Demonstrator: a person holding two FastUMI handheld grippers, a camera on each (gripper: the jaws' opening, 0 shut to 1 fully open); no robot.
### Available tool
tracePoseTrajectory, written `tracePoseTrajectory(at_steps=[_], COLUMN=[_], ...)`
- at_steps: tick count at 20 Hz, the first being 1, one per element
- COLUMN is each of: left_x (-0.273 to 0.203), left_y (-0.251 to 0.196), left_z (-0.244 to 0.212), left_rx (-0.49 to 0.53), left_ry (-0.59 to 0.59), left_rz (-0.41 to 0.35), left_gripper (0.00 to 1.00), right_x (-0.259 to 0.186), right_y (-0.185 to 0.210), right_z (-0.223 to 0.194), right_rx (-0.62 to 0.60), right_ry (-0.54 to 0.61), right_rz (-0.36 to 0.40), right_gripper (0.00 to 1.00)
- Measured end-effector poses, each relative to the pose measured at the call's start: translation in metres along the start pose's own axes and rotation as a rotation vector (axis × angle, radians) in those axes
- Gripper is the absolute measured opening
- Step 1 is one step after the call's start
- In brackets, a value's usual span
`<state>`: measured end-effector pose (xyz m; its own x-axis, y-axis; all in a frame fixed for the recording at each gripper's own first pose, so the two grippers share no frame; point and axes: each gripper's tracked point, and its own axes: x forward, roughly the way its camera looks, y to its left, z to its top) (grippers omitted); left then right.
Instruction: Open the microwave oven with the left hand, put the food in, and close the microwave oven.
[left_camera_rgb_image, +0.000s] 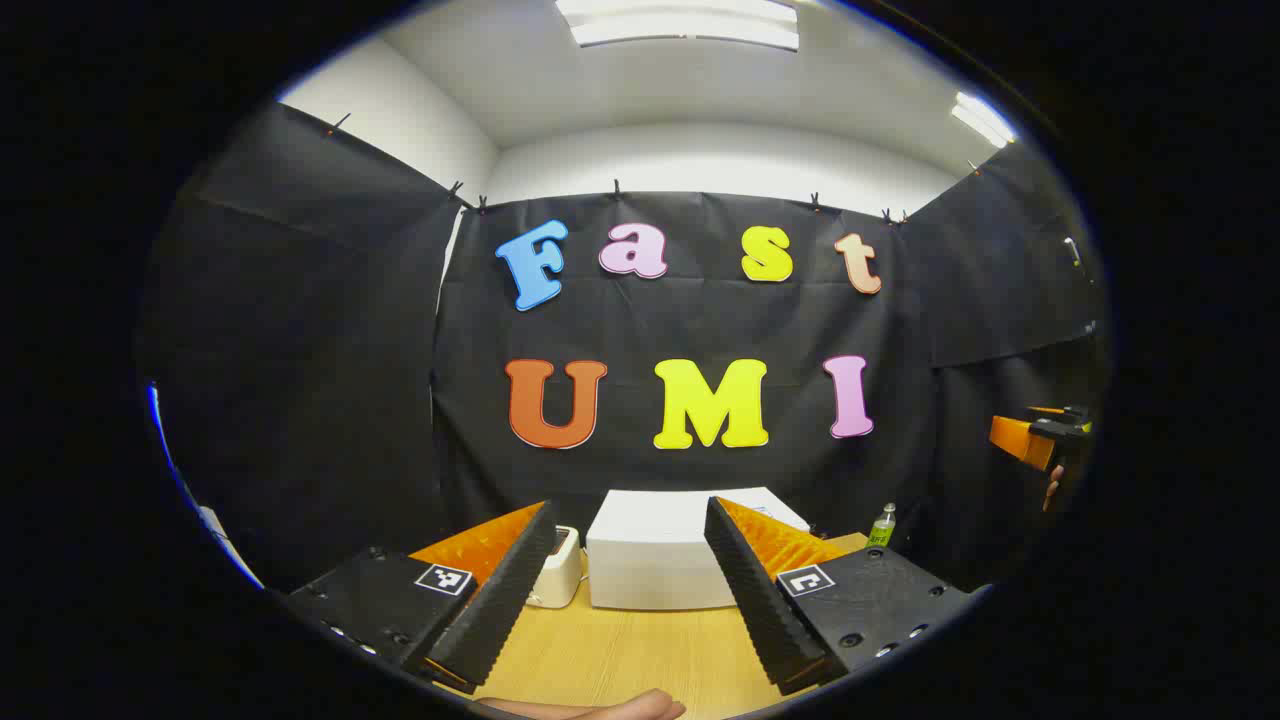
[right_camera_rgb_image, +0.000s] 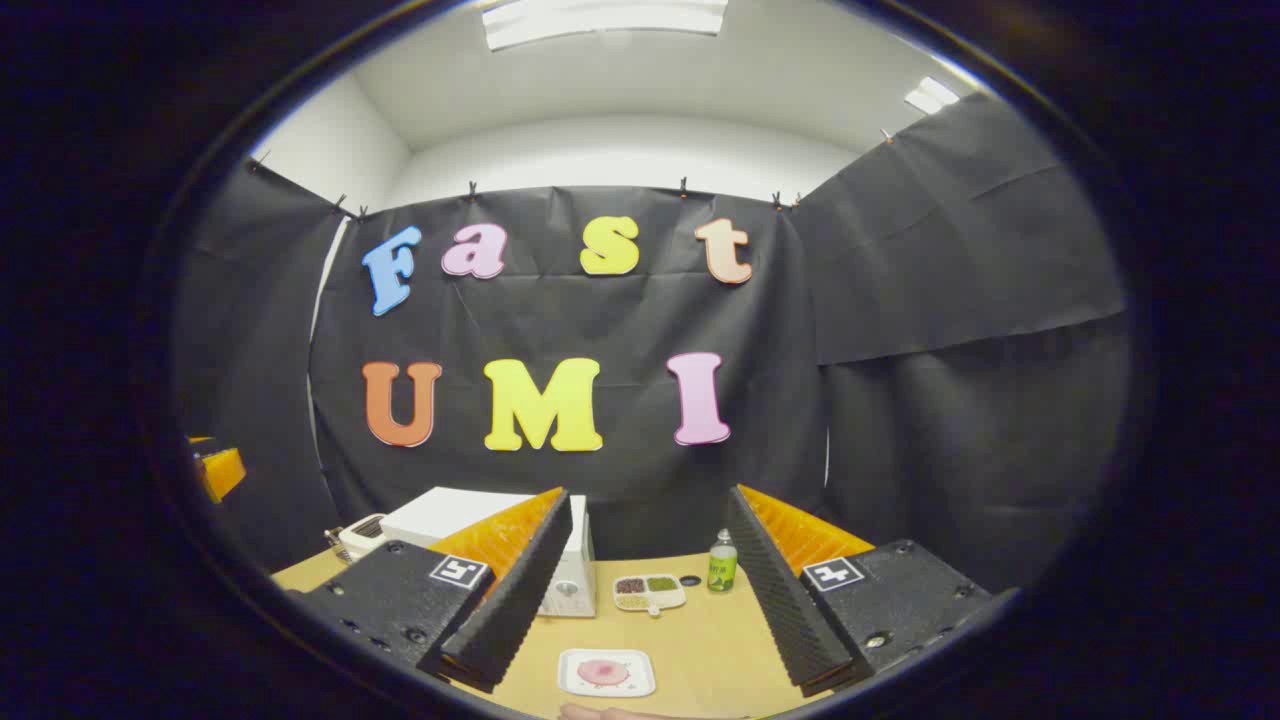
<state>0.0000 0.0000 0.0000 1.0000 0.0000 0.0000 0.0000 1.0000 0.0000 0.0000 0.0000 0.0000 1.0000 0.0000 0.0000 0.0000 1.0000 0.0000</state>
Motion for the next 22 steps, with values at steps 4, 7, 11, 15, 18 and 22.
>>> tracePoseTrajectory(at_steps=[4,7,11,15,18,22], left_x=[0.002,0.005,0.007,0.021,0.041,0.086], left_y=[-0.012,-0.016,-0.022,-0.032,-0.047,-0.073], left_z=[0.001,0.003,-0.002,-0.011,-0.016,-0.048], left_rx=[-0.008,-0.006,-0.011,-0.02,-0.032,-0.097], left_ry=[0.015,0.01,0.025,0.04,0.027,0.065], left_rz=[-0.036,-0.039,-0.052,-0.055,-0.091,-0.136], left_gripper=[0.94,0.94,0.95,0.94,0.94,0.95], right_x=[-0.003,-0.005,-0.006,-0.005,-0.004,-0.001], right_y=[-0.012,-0.019,-0.028,-0.03,-0.03,-0.032], right_z=[0.0,0.0,0.001,-0.002,-0.008,-0.013], right_rx=[0.001,0.039,0.055,0.039,0.057,0.051], right_ry=[-0.005,-0.009,-0.017,-0.023,-0.004,0.003], right_rz=[-0.02,-0.028,-0.029,-0.032,-0.012,-0.004], right_gripper=[0.99,0.99,0.99,0.99,0.99,0.99])
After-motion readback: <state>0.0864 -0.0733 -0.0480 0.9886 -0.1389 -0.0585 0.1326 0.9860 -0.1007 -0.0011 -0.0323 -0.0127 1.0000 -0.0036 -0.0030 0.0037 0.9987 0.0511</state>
